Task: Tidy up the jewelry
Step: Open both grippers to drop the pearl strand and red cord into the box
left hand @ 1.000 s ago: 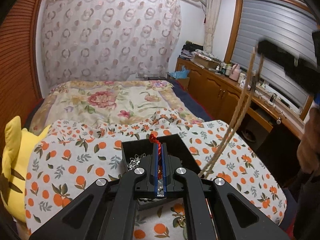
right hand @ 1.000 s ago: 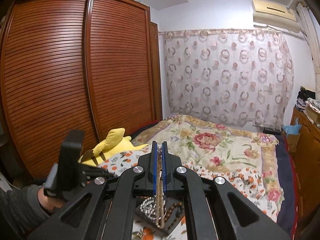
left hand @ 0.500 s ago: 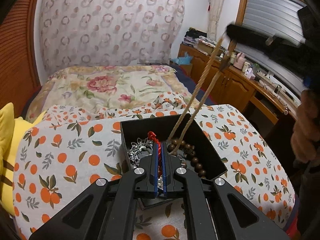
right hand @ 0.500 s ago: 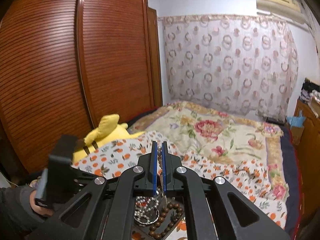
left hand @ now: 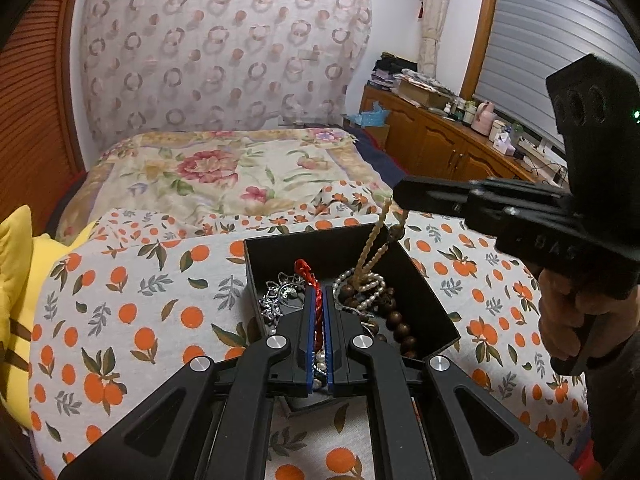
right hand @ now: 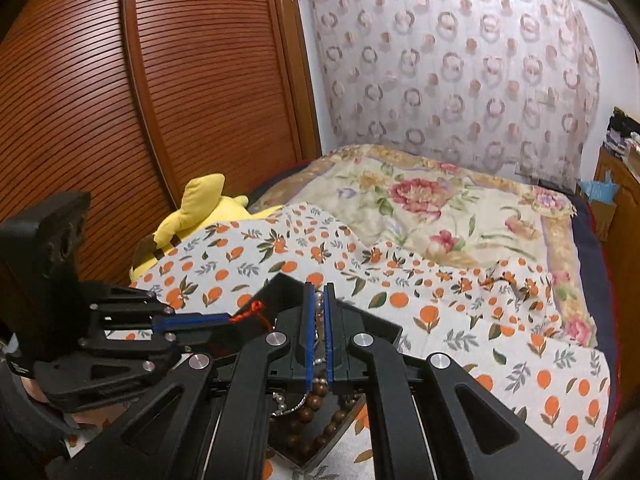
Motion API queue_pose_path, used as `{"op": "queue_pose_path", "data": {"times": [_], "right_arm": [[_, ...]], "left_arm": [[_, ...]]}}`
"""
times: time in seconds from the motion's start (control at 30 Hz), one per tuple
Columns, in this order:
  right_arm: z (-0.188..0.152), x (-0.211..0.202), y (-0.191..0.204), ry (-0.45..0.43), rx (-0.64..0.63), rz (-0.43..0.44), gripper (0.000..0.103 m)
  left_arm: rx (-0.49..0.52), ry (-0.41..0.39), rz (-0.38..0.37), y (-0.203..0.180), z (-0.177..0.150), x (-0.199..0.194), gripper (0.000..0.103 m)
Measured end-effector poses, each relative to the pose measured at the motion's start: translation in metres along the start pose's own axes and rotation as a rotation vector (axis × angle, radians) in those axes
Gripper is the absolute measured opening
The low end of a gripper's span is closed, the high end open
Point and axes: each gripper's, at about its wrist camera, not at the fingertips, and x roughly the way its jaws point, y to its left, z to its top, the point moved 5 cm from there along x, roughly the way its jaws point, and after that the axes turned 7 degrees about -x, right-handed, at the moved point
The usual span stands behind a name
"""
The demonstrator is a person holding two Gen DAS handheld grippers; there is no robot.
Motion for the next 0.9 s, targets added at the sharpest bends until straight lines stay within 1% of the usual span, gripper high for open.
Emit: {"op": "queue_pose_path", "data": {"times": [0.13,0.17,0.2,0.27,0.33,0.4,0.47,0.53,0.6,0.63,0.67,0.7,0.8,0.83,0.9], "right_arm": [[-0.006,0.002,-0.001,0.020,0.012,-0.008,0.006],[-0.007,0.003,-0.002,0.027,0.016,-0.016,0.006],[-0.008,0.003,-0.003,0.033,0.019,-0.021,0.006],[-0.010,0.002,-0.003,0.035,0.021,-0.025,0.006],[-0.013,-0.003,-0.002,0.029,0.020,-0.035,0.008],[-0.014,-0.008,-0.002,0.024,0.023,-0.043,0.013],[-0.015,-0.014,-0.001,0.020,0.021,-0.050,0.014],[-0.017,-0.021,0.002,0.014,0.017,-0.057,0.014],[-0.019,-0.030,0.005,0.006,0.016,-0.063,0.015],[-0.021,-0.035,0.007,0.001,0.016,-0.065,0.018],[-0.025,-0.041,0.010,-0.006,0.018,-0.065,0.025],[-0.028,-0.046,0.012,-0.010,0.020,-0.064,0.031],[-0.043,-0.056,0.023,-0.012,0.014,-0.066,0.043],[-0.049,-0.058,0.027,-0.009,0.010,-0.067,0.046],[-0.063,-0.062,0.038,0.000,0.001,-0.068,0.063]], "left_arm": [[0.001,-0.004,0.008,-0.001,-0.001,-0.002,0.004],[0.001,-0.003,0.010,-0.001,-0.002,-0.003,0.010],[0.001,-0.005,0.013,-0.001,-0.003,-0.004,0.021],[0.002,-0.013,0.022,-0.001,-0.004,-0.008,0.029],[0.006,-0.018,0.025,-0.001,-0.006,-0.013,0.032],[0.005,-0.025,0.028,-0.002,-0.008,-0.018,0.036],[0.005,-0.032,0.029,-0.003,-0.010,-0.024,0.040],[0.006,-0.040,0.030,-0.005,-0.013,-0.030,0.046],[0.008,-0.049,0.034,-0.005,-0.016,-0.037,0.056],[0.008,-0.052,0.035,-0.005,-0.019,-0.041,0.058],[0.005,-0.057,0.036,-0.005,-0.023,-0.046,0.064],[0.004,-0.061,0.035,-0.005,-0.026,-0.050,0.067],[0.002,-0.065,0.039,-0.005,-0.038,-0.060,0.084],[0.001,-0.066,0.043,-0.005,-0.042,-0.063,0.086],[0.001,-0.059,0.047,-0.003,-0.053,-0.068,0.089]]}}
